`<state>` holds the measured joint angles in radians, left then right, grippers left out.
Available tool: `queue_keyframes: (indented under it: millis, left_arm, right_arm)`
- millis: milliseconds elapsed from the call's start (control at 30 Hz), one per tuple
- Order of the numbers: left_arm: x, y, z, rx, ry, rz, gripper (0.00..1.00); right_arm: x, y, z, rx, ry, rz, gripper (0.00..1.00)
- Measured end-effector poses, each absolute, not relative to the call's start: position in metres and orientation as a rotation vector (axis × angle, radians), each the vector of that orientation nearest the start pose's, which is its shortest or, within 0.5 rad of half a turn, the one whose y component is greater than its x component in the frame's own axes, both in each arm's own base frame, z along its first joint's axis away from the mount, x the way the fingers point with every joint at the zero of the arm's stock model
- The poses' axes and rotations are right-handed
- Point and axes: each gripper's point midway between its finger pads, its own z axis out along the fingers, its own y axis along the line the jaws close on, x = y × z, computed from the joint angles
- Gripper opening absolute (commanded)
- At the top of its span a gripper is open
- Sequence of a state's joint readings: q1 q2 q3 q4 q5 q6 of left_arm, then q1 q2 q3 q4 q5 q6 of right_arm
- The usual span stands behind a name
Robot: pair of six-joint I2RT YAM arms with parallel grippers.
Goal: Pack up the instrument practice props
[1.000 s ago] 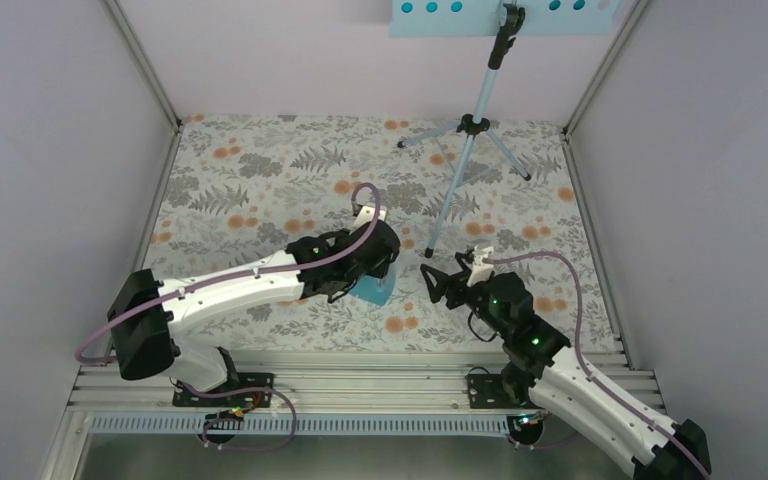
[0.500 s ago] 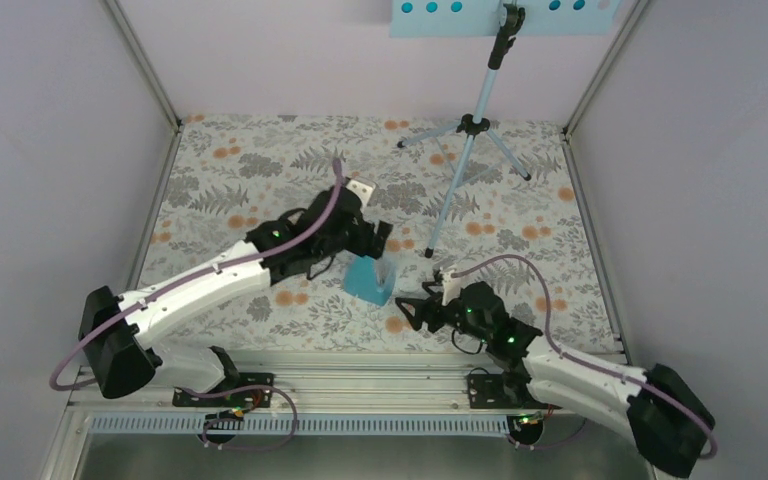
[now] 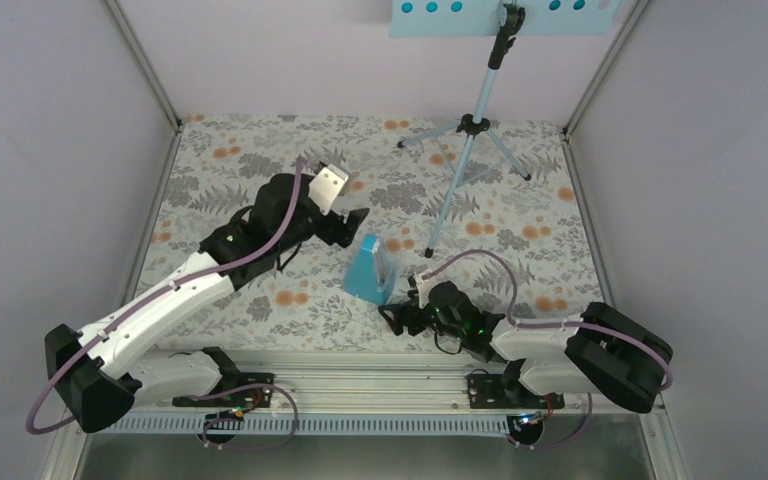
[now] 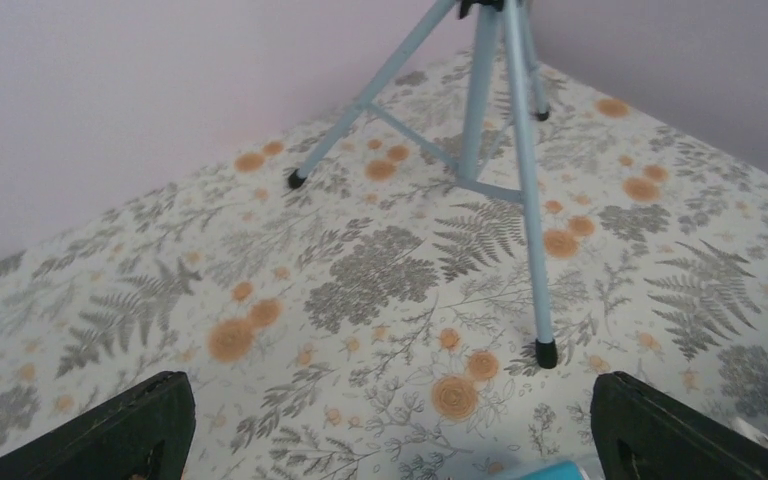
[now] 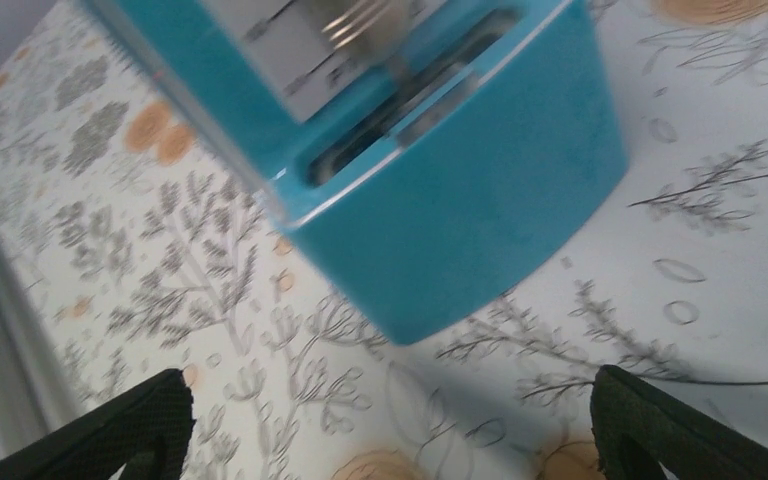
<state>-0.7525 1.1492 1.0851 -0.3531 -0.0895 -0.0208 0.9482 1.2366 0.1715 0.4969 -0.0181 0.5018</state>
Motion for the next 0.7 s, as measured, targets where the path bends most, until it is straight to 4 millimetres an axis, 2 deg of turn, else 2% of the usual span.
queue_keyframes:
  millis: [100, 200, 400, 500, 633, 700]
  left_arm:
    - [0.277, -0.26, 0.282, 0.787, 1.864, -0.462, 0.96]
    - [0.259, -0.276, 0.261, 0.945, 1.856, -0.549, 0.94]
    - [0.248, -0.302, 0.249, 1.113, 1.83, -0.668, 0.93]
    - [0.247, -0.307, 0.254, 1.133, 1.809, -0.69, 0.93]
    - [0.248, -0.308, 0.265, 1.123, 1.778, -0.693, 0.95]
    - [0.25, -0.306, 0.269, 1.109, 1.767, -0.682, 0.95]
  right_arm:
    - [0.195, 0.252, 0.051, -0.428, 2.198, 0.78, 0.99]
    - [0.211, 0.239, 0.057, -0.33, 2.173, 0.736, 0.99]
    - [0.245, 0.202, 0.067, -0.141, 2.138, 0.654, 1.0]
    - [0.246, 0.201, 0.077, -0.153, 2.103, 0.673, 1.0]
    - [0.236, 0.213, 0.096, -0.266, 2.038, 0.759, 0.99]
    - [0.229, 0.221, 0.098, -0.32, 2.025, 0.782, 0.98]
